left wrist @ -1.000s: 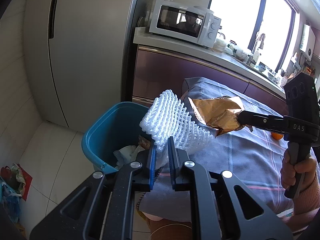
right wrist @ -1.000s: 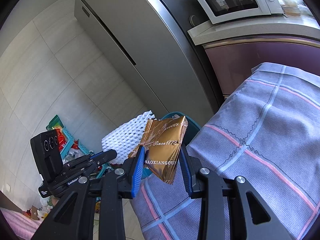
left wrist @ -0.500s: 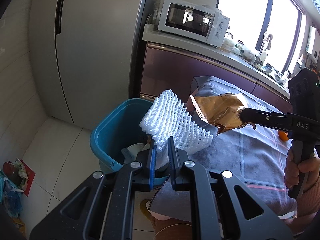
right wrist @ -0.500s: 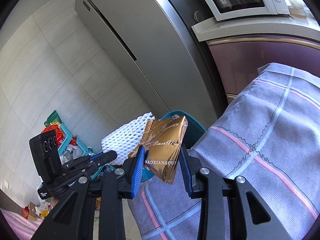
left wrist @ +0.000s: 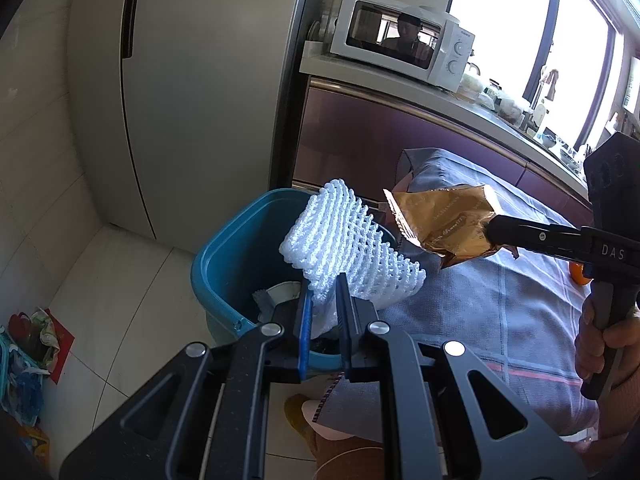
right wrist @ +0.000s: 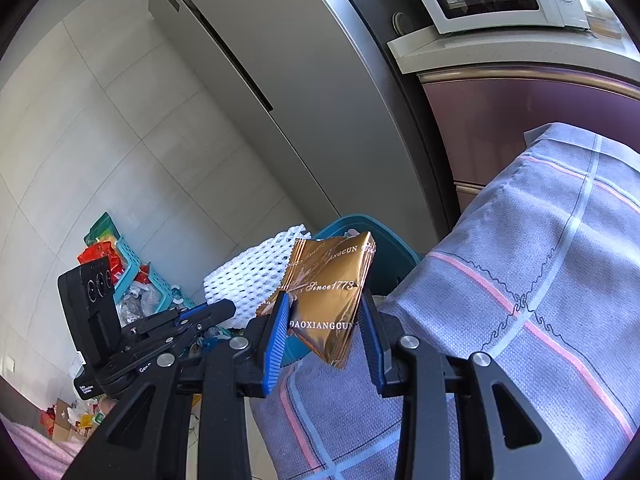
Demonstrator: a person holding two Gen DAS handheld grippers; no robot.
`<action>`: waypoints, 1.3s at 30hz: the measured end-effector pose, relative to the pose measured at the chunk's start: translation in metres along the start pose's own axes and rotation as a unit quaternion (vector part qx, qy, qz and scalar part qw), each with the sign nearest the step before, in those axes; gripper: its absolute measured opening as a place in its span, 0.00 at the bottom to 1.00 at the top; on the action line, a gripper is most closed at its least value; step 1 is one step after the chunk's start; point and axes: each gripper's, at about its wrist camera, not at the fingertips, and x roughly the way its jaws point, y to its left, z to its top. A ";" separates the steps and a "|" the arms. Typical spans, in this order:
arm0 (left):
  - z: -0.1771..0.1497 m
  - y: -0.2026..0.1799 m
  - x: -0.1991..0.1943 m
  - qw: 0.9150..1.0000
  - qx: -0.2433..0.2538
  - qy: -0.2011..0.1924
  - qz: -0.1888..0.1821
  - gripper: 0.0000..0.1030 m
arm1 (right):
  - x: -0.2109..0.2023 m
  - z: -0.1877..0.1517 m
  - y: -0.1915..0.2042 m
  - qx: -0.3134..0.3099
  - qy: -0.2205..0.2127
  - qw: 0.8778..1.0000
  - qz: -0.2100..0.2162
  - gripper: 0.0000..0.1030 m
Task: Collect trash
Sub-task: 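Carry the foam net and gold wrapper toward the teal bin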
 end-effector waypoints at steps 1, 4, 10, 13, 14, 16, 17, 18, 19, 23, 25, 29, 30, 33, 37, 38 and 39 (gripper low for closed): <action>0.000 0.000 0.001 1.000 -0.001 0.001 0.001 0.12 | 0.002 0.001 0.000 0.000 0.001 1.000 0.000 0.32; -0.001 0.003 0.005 1.000 -0.005 0.005 0.005 0.12 | 0.006 0.002 0.001 -0.003 0.005 1.000 -0.001 0.32; -0.002 0.005 0.014 1.000 -0.011 0.013 0.012 0.12 | 0.015 0.003 0.001 -0.006 0.014 1.000 -0.003 0.32; -0.003 0.007 0.016 1.000 -0.015 0.015 0.015 0.12 | 0.019 0.004 0.000 -0.006 0.019 1.000 -0.003 0.32; -0.003 0.007 0.018 1.000 -0.016 0.016 0.015 0.12 | 0.021 0.004 0.001 -0.006 0.020 1.000 -0.003 0.32; -0.003 0.008 0.020 1.000 -0.017 0.017 0.016 0.12 | 0.024 0.005 0.001 -0.007 0.022 1.000 -0.004 0.32; -0.003 0.009 0.021 1.000 -0.017 0.018 0.018 0.12 | 0.025 0.005 0.001 -0.007 0.024 1.000 -0.004 0.32; -0.003 0.010 0.022 0.999 -0.018 0.018 0.018 0.12 | 0.027 0.005 0.001 -0.007 0.025 1.000 -0.004 0.32; -0.003 0.011 0.023 0.999 -0.019 0.019 0.018 0.12 | 0.028 0.005 0.002 -0.008 0.027 1.000 -0.005 0.32; -0.003 0.014 0.025 0.999 -0.022 0.020 0.020 0.12 | 0.033 0.006 0.002 -0.009 0.031 0.999 -0.007 0.32; -0.003 0.015 0.027 0.999 -0.023 0.021 0.021 0.12 | 0.036 0.007 0.002 -0.008 0.033 0.999 -0.008 0.32; -0.003 0.017 0.031 0.999 -0.025 0.025 0.025 0.12 | 0.040 0.006 0.004 -0.009 0.037 0.999 -0.011 0.32; -0.003 0.018 0.033 0.999 -0.026 0.026 0.027 0.12 | 0.042 0.006 0.004 -0.009 0.038 0.999 -0.012 0.32; -0.002 0.019 0.037 0.999 -0.030 0.029 0.030 0.12 | 0.046 0.006 0.005 -0.010 0.042 0.999 -0.014 0.32; -0.003 0.021 0.041 0.998 -0.032 0.031 0.033 0.12 | 0.051 0.007 0.006 -0.010 0.045 0.999 -0.016 0.32; -0.003 0.021 0.042 0.998 -0.033 0.032 0.033 0.12 | 0.052 0.007 0.006 -0.010 0.046 0.999 -0.017 0.32; -0.003 0.021 0.044 0.998 -0.033 0.033 0.034 0.12 | 0.053 0.007 0.007 -0.010 0.047 0.999 -0.017 0.32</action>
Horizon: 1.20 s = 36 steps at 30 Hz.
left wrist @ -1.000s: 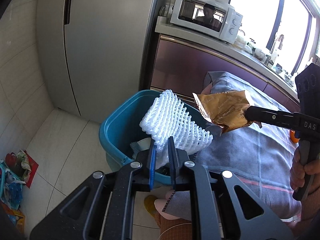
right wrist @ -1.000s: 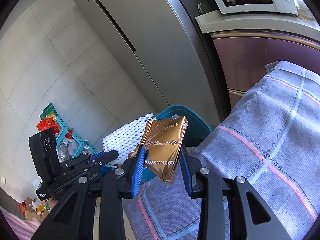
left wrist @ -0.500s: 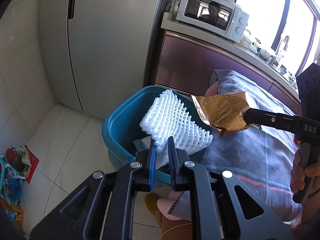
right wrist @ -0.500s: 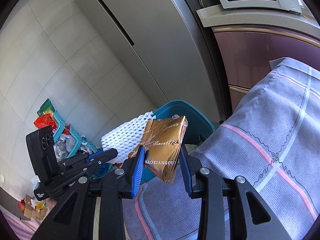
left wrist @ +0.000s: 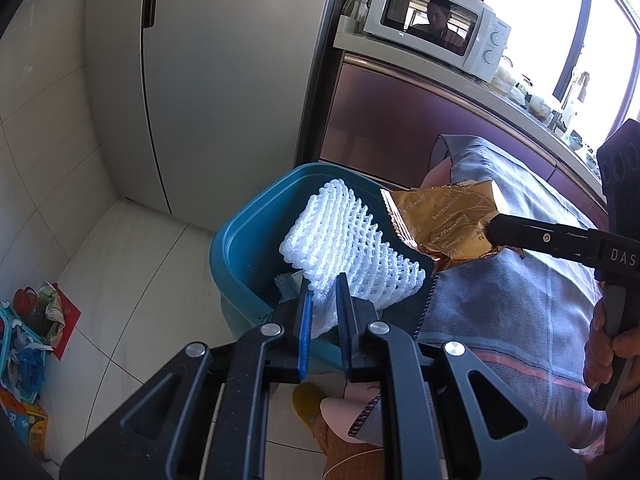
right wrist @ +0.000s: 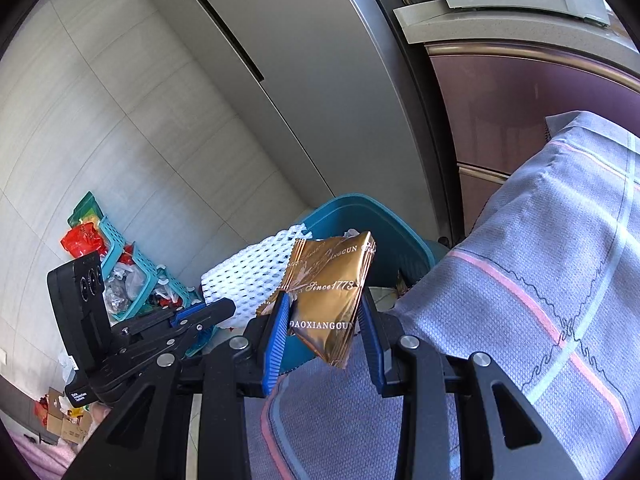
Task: Collect trash
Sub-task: 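Carry the foam net and gold wrapper toward the teal bin, then open both grippers over the bin to drop the net and wrapper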
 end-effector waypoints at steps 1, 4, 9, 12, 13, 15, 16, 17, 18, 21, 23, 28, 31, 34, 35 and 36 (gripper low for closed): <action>-0.001 0.000 0.000 1.000 0.000 0.000 0.001 0.12 | 0.001 0.000 0.001 0.000 0.001 1.000 -0.001 0.32; -0.001 0.000 0.003 1.000 -0.002 0.003 0.003 0.12 | 0.005 0.001 0.003 -0.001 0.004 1.000 -0.003 0.32; -0.001 -0.002 0.008 1.000 -0.003 0.007 0.007 0.12 | 0.011 0.003 0.002 -0.001 0.011 1.000 -0.008 0.32; -0.001 -0.002 0.012 1.000 -0.005 0.010 0.010 0.12 | 0.015 0.004 0.003 -0.002 0.015 1.000 -0.012 0.32; -0.001 -0.001 0.013 1.000 -0.006 0.011 0.011 0.12 | 0.017 0.004 0.003 -0.002 0.017 1.000 -0.013 0.32; -0.001 -0.002 0.016 1.000 -0.006 0.014 0.012 0.12 | 0.020 0.006 0.002 -0.003 0.020 1.000 -0.015 0.32; -0.001 -0.003 0.018 1.000 -0.006 0.015 0.014 0.12 | 0.021 0.006 0.002 -0.002 0.021 1.000 -0.015 0.33; -0.001 -0.003 0.018 1.000 -0.006 0.015 0.014 0.12 | 0.023 0.006 0.002 -0.002 0.023 1.000 -0.016 0.33; -0.001 -0.003 0.019 1.000 -0.006 0.016 0.015 0.12 | 0.024 0.007 0.002 -0.003 0.024 1.000 -0.016 0.33; 0.000 -0.004 0.022 1.000 -0.006 0.018 0.016 0.12 | 0.029 0.008 0.003 -0.005 0.028 0.999 -0.018 0.33; 0.000 -0.004 0.024 1.000 -0.007 0.019 0.017 0.12 | 0.032 0.009 0.005 -0.007 0.030 0.999 -0.021 0.33; -0.001 -0.003 0.027 1.000 -0.010 0.022 0.018 0.12 | 0.039 0.010 0.008 -0.012 0.036 0.999 -0.029 0.33; -0.001 -0.003 0.031 0.999 -0.014 0.025 0.018 0.13 | 0.044 0.010 0.010 -0.013 0.040 0.999 -0.034 0.37; 0.000 -0.002 0.036 0.999 -0.019 0.030 0.017 0.13 | 0.049 0.011 0.014 -0.018 0.044 0.998 -0.042 0.37; 0.000 -0.003 0.038 0.999 -0.021 0.032 0.017 0.13 | 0.050 0.012 0.014 -0.019 0.045 0.998 -0.043 0.37; 0.000 -0.003 0.040 0.999 -0.023 0.033 0.016 0.13 | 0.052 0.012 0.015 -0.021 0.046 0.998 -0.045 0.37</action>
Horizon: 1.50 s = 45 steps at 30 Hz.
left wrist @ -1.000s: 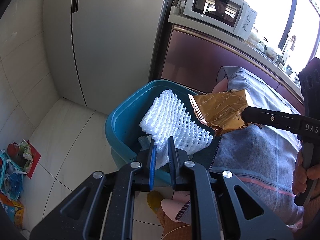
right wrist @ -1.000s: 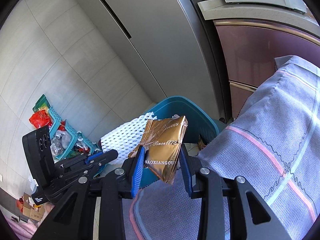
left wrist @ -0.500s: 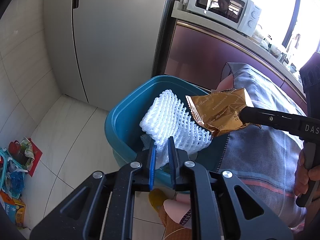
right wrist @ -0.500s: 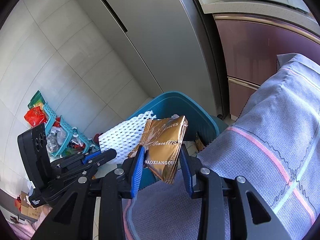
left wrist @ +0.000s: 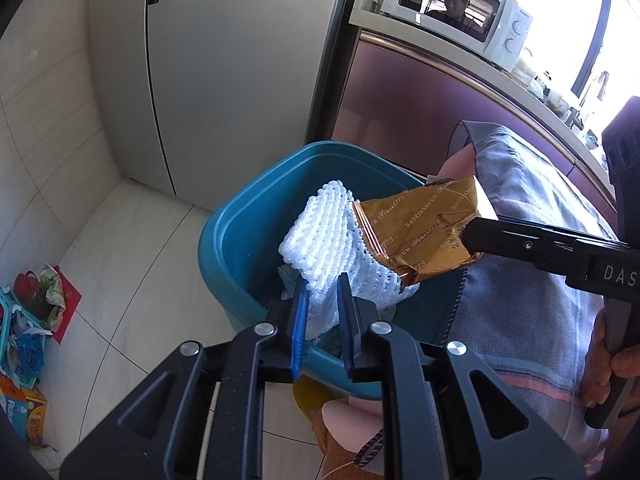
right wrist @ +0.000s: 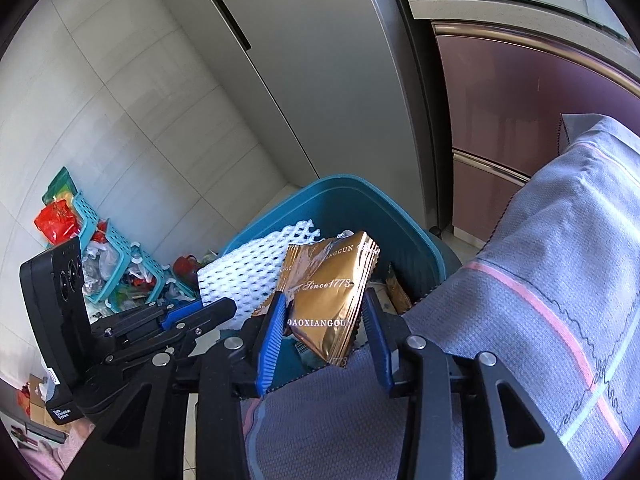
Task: Collect trash
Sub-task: 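Open both grippers over the bin to drop the net and wrapper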
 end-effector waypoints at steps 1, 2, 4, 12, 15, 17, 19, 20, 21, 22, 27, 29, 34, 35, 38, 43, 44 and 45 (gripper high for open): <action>0.000 0.000 0.002 1.000 -0.001 0.001 0.000 0.13 | 0.001 0.000 0.001 -0.002 0.001 1.000 -0.001 0.38; 0.001 -0.001 0.003 1.000 -0.002 0.001 0.000 0.14 | 0.002 0.001 0.002 -0.003 0.002 1.000 -0.004 0.39; 0.001 -0.002 0.005 1.000 -0.004 0.002 -0.002 0.17 | 0.002 0.001 0.003 -0.005 0.001 1.000 -0.008 0.41; 0.000 -0.002 0.013 1.000 -0.007 0.008 -0.004 0.23 | 0.002 -0.001 0.001 -0.002 -0.004 1.000 -0.006 0.43; -0.002 -0.002 0.011 1.000 -0.007 0.005 -0.004 0.23 | 0.000 -0.002 -0.004 0.003 -0.007 1.000 -0.003 0.43; -0.003 -0.001 0.007 1.000 -0.007 -0.002 -0.007 0.23 | -0.002 -0.003 -0.008 0.006 -0.010 1.000 -0.003 0.43; -0.003 -0.001 0.003 1.000 -0.006 -0.009 -0.007 0.25 | -0.005 -0.003 -0.010 0.009 -0.013 1.000 -0.002 0.43; -0.002 -0.001 0.000 1.000 -0.006 -0.013 -0.006 0.26 | -0.007 -0.004 -0.011 0.010 -0.015 1.000 -0.001 0.43; -0.002 -0.001 -0.002 1.000 -0.006 -0.016 -0.008 0.27 | -0.009 -0.004 -0.012 0.010 -0.017 1.000 0.002 0.43; -0.002 -0.001 -0.005 1.000 -0.005 -0.018 -0.008 0.28 | -0.010 -0.004 -0.012 0.010 -0.018 1.000 0.003 0.43; -0.003 -0.012 -0.013 0.999 0.020 -0.023 -0.034 0.30 | -0.015 -0.007 -0.014 0.013 -0.021 1.000 0.011 0.43; -0.005 -0.021 -0.014 0.998 0.042 -0.020 -0.049 0.31 | -0.018 -0.007 -0.014 0.015 -0.024 1.000 0.013 0.43; -0.007 -0.041 -0.001 0.994 0.086 0.003 -0.067 0.32 | -0.030 -0.005 -0.016 0.022 -0.039 0.999 0.020 0.43; -0.007 -0.042 0.004 0.994 0.086 0.009 -0.067 0.31 | -0.033 -0.006 -0.016 0.023 -0.043 0.999 0.022 0.43; -0.004 -0.043 0.016 0.993 0.085 0.029 -0.078 0.31 | -0.042 -0.005 -0.019 0.025 -0.051 0.998 0.024 0.43; -0.001 -0.043 0.038 0.991 0.099 0.064 -0.066 0.31 | -0.052 -0.008 -0.026 0.036 -0.061 0.997 0.025 0.44; 0.001 -0.043 0.043 0.991 0.098 0.071 -0.058 0.31 | -0.054 -0.009 -0.028 0.038 -0.062 0.997 0.024 0.44; 0.001 -0.042 0.046 0.991 0.096 0.074 -0.050 0.30 | -0.056 -0.010 -0.030 0.042 -0.063 0.997 0.024 0.44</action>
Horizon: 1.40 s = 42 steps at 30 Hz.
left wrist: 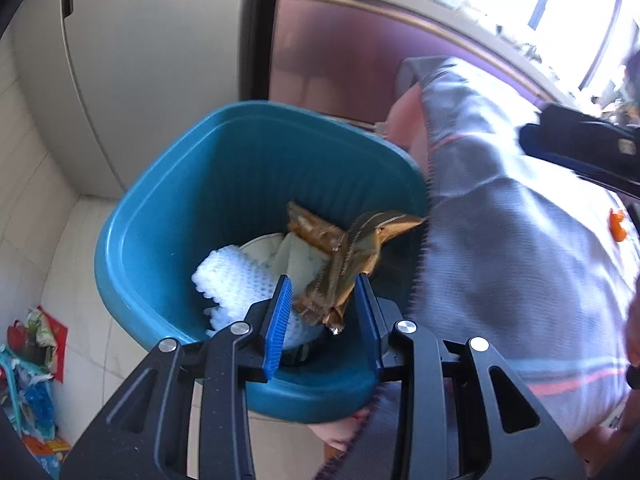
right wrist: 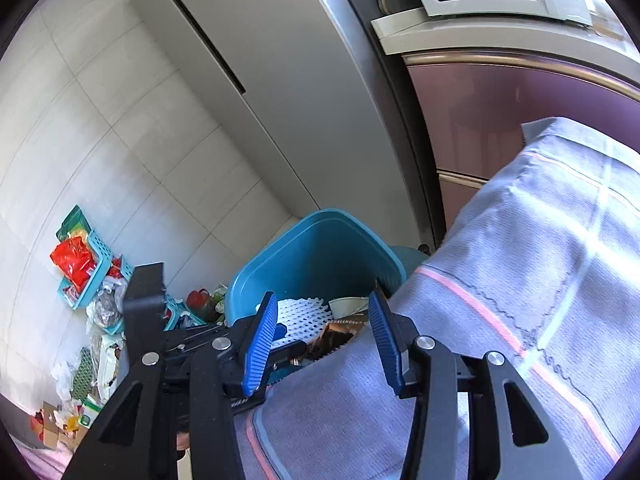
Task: Collect trash
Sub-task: 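Open both grippers over the bin to drop the net and wrapper, then move both open grippers back over the orange peel pieces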
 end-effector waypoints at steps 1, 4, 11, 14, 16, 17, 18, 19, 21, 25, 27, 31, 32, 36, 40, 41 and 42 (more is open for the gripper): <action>0.001 0.002 0.002 1.000 -0.004 0.002 0.004 0.29 | -0.002 -0.001 -0.002 0.003 -0.002 1.000 0.000 0.44; 0.002 0.009 0.004 1.000 -0.021 -0.001 0.024 0.28 | -0.007 -0.004 -0.009 0.011 -0.005 1.000 -0.002 0.44; 0.001 0.021 -0.017 0.998 -0.049 -0.037 0.021 0.28 | -0.027 -0.012 -0.024 0.023 -0.020 1.000 0.001 0.44; 0.001 0.017 -0.036 0.997 -0.045 -0.065 0.012 0.28 | -0.043 -0.017 -0.029 0.024 -0.032 0.999 0.000 0.44; 0.002 0.012 -0.049 0.996 -0.038 -0.083 0.007 0.28 | -0.057 -0.022 -0.033 0.024 -0.043 0.999 -0.007 0.45; 0.002 0.007 -0.057 0.995 -0.033 -0.092 0.001 0.29 | -0.066 -0.025 -0.036 0.025 -0.050 0.998 -0.009 0.45; 0.003 0.003 -0.063 0.995 -0.028 -0.099 -0.004 0.31 | -0.074 -0.029 -0.039 0.026 -0.056 0.998 -0.012 0.45; 0.003 -0.002 -0.070 0.994 -0.021 -0.107 -0.011 0.31 | -0.083 -0.033 -0.042 0.027 -0.063 0.997 -0.019 0.46; 0.004 -0.013 -0.080 0.993 -0.008 -0.117 -0.023 0.32 | -0.102 -0.042 -0.050 0.031 -0.077 0.996 -0.031 0.46; 0.005 -0.048 -0.095 0.989 0.027 -0.132 -0.062 0.35 | -0.142 -0.065 -0.067 0.041 -0.102 0.991 -0.071 0.46; 0.005 -0.071 -0.100 0.986 0.049 -0.135 -0.088 0.36 | -0.161 -0.075 -0.077 0.050 -0.115 0.987 -0.098 0.46; 0.005 -0.118 -0.100 0.978 0.092 -0.131 -0.132 0.37 | -0.200 -0.093 -0.101 0.069 -0.143 0.976 -0.148 0.46; 0.005 -0.132 -0.099 0.976 0.104 -0.128 -0.142 0.38 | -0.207 -0.096 -0.108 0.077 -0.148 0.973 -0.158 0.46; 0.003 -0.184 -0.091 0.969 0.140 -0.115 -0.168 0.38 | -0.237 -0.112 -0.144 0.120 -0.168 0.958 -0.197 0.46; 0.003 -0.228 -0.079 0.962 0.172 -0.099 -0.188 0.39 | -0.252 -0.126 -0.177 0.163 -0.178 0.945 -0.221 0.46; 0.003 -0.236 -0.075 0.961 0.178 -0.095 -0.192 0.39 | -0.253 -0.128 -0.186 0.172 -0.177 0.944 -0.221 0.46; 0.003 -0.247 -0.071 0.959 0.184 -0.090 -0.195 0.39 | -0.255 -0.131 -0.194 0.180 -0.177 0.942 -0.220 0.46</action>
